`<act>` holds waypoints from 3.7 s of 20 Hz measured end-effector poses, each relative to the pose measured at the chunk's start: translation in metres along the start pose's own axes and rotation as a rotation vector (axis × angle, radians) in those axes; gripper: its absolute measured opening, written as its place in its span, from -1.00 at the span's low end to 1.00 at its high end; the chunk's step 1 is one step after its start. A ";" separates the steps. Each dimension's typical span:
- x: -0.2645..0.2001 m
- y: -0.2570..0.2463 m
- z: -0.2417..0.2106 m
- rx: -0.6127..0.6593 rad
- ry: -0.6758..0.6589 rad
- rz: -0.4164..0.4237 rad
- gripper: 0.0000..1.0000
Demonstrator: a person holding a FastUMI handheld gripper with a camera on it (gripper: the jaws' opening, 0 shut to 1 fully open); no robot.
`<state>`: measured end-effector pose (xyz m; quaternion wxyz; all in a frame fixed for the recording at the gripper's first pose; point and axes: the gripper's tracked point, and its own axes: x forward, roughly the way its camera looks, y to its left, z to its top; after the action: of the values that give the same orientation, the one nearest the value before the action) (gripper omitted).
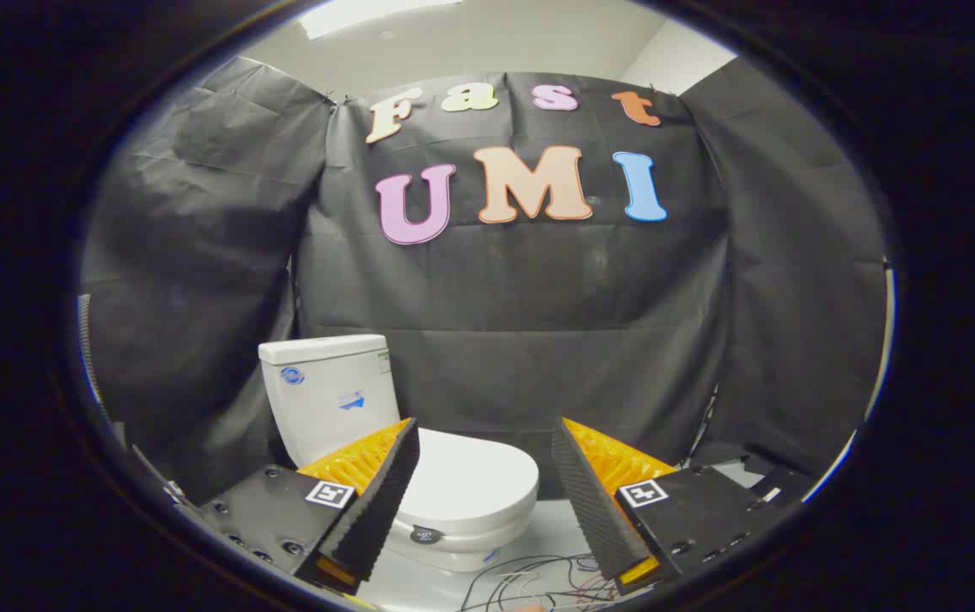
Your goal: Open the toilet lid.
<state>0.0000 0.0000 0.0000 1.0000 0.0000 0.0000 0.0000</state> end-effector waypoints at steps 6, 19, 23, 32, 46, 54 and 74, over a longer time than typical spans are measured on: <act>0.000 0.000 0.000 0.000 0.001 -0.001 0.94; 0.042 0.005 -0.012 -0.006 0.054 0.006 0.93; 0.067 0.015 -0.028 -0.030 0.112 0.034 0.93; 0.125 0.078 -0.039 0.105 0.087 0.102 0.92; 0.154 0.154 -0.177 0.743 0.155 -0.108 0.84; 0.120 0.163 -0.230 0.936 0.160 -0.282 0.82; 0.103 0.105 -0.319 1.484 0.074 -0.499 -0.18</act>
<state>0.1033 0.1049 -0.3185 0.7083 0.6684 0.0333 -0.2248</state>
